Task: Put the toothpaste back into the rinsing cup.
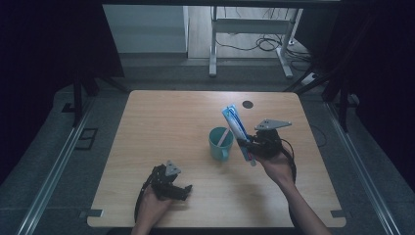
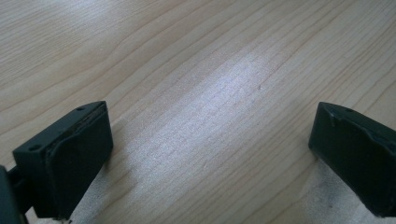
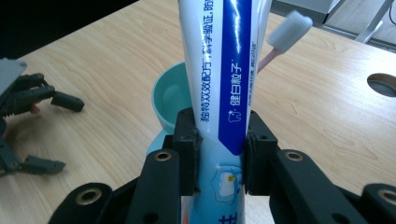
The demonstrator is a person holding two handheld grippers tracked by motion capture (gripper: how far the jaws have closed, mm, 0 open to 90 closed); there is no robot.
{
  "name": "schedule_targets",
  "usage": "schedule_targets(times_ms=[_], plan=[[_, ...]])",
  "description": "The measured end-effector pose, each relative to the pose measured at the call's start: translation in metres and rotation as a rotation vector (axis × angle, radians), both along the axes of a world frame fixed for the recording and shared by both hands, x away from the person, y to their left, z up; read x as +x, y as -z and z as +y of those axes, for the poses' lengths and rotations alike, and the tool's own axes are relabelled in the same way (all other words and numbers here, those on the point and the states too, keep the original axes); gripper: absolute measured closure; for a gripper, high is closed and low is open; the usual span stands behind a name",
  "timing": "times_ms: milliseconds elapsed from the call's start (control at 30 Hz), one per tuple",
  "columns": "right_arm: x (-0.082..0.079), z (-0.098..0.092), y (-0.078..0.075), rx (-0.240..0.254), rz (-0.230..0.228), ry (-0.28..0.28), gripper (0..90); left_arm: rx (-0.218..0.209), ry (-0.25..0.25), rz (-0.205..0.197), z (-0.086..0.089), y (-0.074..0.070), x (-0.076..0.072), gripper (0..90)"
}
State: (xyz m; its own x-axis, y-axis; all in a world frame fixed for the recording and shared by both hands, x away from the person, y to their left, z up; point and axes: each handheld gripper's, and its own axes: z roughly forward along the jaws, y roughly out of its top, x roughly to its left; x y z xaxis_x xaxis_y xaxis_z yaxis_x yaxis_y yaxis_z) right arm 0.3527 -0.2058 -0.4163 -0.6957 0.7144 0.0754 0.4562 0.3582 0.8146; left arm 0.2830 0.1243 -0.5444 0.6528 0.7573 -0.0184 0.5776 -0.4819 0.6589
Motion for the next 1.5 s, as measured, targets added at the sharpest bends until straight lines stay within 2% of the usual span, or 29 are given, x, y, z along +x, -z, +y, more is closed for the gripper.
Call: schedule_targets(times_ms=[833, 1500], plan=[[0.024, 0.021, -0.011, 0.065, -0.021, 0.011, 70.9, -0.002, 0.003, 0.000, 0.000, 0.000, 0.000, 0.1], [0.040, 0.041, -0.021, 0.091, -0.048, 0.023, 70.9, -0.001, 0.007, -0.001, 0.000, 0.000, 0.000, 0.2]])
